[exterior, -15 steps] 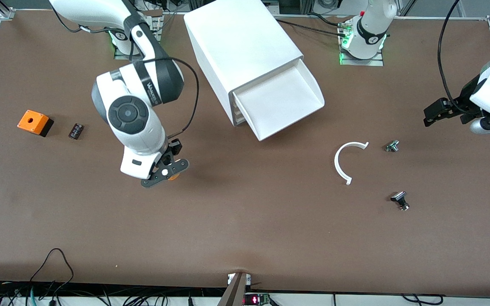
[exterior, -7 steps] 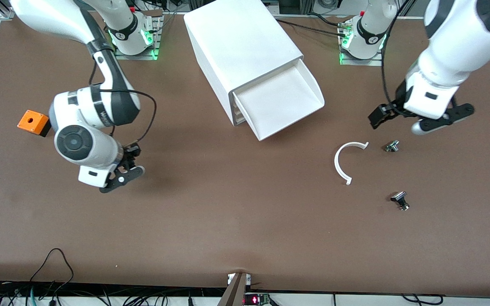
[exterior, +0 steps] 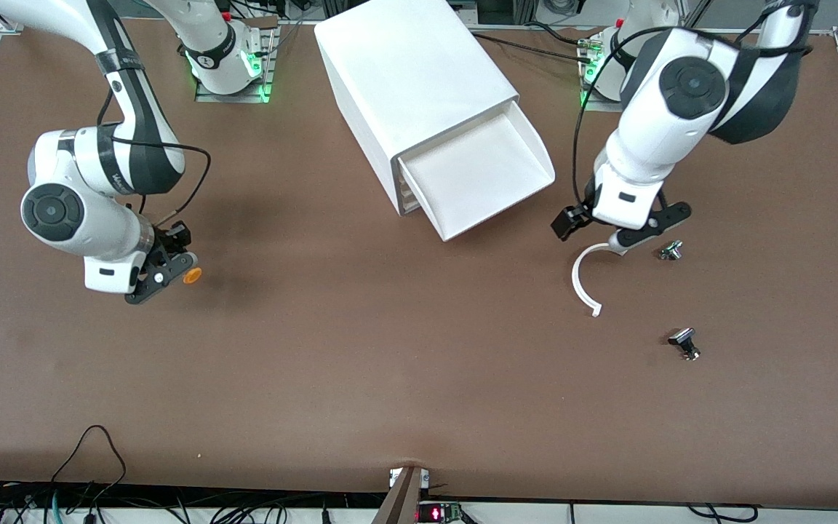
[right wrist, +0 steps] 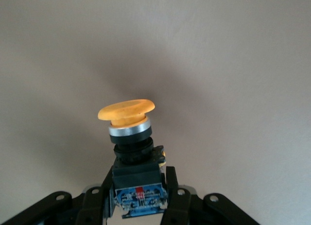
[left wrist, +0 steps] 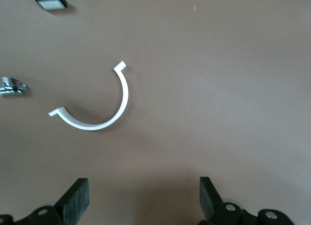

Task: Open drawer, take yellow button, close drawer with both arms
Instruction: 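Push the drawer shut with the left gripper while the right gripper holds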

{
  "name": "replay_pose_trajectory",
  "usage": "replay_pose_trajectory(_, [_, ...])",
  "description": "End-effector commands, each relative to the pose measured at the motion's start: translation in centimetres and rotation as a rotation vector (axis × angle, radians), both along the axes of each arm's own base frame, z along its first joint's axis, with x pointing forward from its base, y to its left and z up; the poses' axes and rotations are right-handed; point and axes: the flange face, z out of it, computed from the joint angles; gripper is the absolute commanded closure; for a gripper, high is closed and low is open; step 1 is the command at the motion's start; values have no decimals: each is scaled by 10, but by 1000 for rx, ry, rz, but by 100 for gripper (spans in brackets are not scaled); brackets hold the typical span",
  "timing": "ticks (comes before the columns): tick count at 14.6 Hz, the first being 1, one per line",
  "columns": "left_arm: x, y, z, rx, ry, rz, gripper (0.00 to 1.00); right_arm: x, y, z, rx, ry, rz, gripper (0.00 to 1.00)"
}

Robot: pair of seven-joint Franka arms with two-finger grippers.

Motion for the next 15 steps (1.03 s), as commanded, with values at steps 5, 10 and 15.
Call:
replay_pose_trajectory(5, [-17, -65, -83, -12, 129, -163, 0, -30, -54, -86, 75, -81, 93, 73])
replay_pose_trajectory(10, [-24, -85, -91, -110, 171, -63, 0, -35, -97, -107, 102, -63, 180, 46])
replay_pose_trajectory(15, [-42, -99, -86, -151, 222, -44, 0, -31, -96, -77, 98, -93, 227, 0])
